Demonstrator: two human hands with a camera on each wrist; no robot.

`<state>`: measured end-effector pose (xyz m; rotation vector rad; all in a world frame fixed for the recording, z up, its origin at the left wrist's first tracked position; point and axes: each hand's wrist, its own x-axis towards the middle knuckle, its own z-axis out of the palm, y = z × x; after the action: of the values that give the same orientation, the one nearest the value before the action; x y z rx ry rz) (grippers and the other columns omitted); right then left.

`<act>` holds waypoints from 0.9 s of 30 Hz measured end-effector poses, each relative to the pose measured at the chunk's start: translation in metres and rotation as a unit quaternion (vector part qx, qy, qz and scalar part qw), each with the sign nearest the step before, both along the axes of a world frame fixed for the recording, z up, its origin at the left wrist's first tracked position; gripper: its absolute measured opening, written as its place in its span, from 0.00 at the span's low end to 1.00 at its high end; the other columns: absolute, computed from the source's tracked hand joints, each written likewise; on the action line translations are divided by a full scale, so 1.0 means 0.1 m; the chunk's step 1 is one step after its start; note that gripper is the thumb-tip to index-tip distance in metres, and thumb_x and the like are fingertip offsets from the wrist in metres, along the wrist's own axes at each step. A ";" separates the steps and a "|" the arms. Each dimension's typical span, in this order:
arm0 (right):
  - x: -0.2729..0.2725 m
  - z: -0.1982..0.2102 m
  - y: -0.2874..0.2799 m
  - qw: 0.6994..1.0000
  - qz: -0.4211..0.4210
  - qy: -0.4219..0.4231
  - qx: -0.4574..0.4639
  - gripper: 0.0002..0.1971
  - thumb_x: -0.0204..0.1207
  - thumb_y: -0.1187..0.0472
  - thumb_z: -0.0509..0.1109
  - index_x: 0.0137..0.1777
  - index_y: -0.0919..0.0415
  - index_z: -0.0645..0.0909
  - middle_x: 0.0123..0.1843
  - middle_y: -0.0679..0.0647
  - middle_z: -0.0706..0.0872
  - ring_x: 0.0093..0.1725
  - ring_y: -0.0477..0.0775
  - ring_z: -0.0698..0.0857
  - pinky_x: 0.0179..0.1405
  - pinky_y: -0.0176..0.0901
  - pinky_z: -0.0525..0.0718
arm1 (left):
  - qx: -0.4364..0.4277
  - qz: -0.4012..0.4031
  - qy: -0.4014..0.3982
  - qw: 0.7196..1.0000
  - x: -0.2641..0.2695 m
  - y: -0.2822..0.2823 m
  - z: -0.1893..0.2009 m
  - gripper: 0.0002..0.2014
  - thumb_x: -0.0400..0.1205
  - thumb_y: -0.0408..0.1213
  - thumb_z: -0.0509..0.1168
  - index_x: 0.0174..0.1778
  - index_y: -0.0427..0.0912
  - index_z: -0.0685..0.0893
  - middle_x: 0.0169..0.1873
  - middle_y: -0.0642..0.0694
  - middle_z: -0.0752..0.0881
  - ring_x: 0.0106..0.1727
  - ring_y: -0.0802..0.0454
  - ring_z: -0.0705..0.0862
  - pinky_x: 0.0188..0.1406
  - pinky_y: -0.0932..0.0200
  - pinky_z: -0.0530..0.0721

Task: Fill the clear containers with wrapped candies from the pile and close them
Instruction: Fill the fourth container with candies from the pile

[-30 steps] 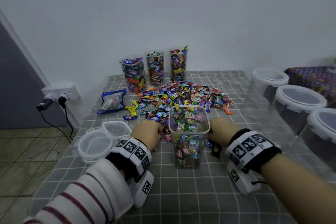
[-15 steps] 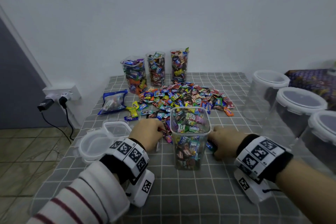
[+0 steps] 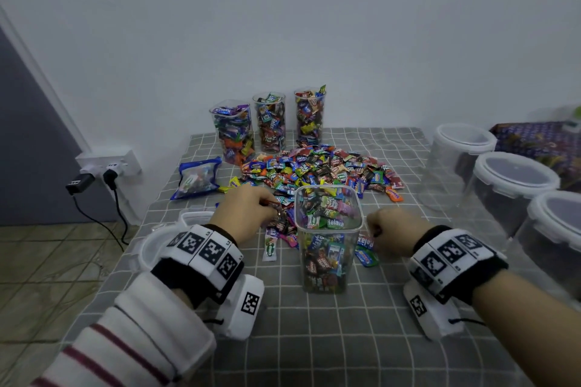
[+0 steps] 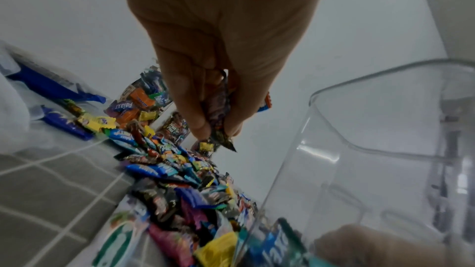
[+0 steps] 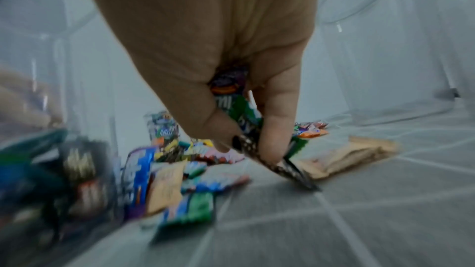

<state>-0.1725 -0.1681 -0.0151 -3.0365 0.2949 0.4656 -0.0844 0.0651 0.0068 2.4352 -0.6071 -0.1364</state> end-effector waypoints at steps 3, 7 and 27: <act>-0.05 0.17 -0.06 0.996 -0.013 -0.070 0.046 0.09 0.76 0.69 0.63 0.38 0.56 0.71 0.39 0.50 0.76 0.44 0.51 0.75 0.34 0.35 0.70 | -0.046 0.004 -0.002 0.999 -0.01 0.02 0.09 0.05 0.77 0.30 0.69 0.44 0.42 0.89 0.34 0.45 0.88 0.31 0.53 0.83 0.42 0.55 0.87; -0.13 0.51 0.00 0.977 -0.004 -0.186 0.105 0.06 0.74 0.71 0.63 0.39 0.60 0.74 0.40 0.54 0.79 0.40 0.53 0.77 0.38 0.39 0.70 | -0.118 0.003 -0.012 0.993 -0.03 0.03 0.25 0.04 0.77 0.30 0.71 0.43 0.42 0.89 0.33 0.49 0.87 0.30 0.55 0.82 0.40 0.56 0.85; -0.16 0.71 0.70 0.928 0.196 -0.293 0.116 0.09 0.73 0.63 0.65 0.53 0.61 0.81 0.49 0.54 0.79 0.48 0.57 0.79 0.48 0.51 0.75 | -0.211 -0.043 -0.042 0.976 -0.20 -0.09 0.55 0.12 0.75 0.31 0.73 0.34 0.56 0.87 0.33 0.53 0.88 0.35 0.46 0.87 0.45 0.42 0.87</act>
<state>-0.1887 -0.0976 0.0562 -2.8138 -0.3764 -0.3821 -0.1042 0.0558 0.0619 2.0109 -0.7011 0.0565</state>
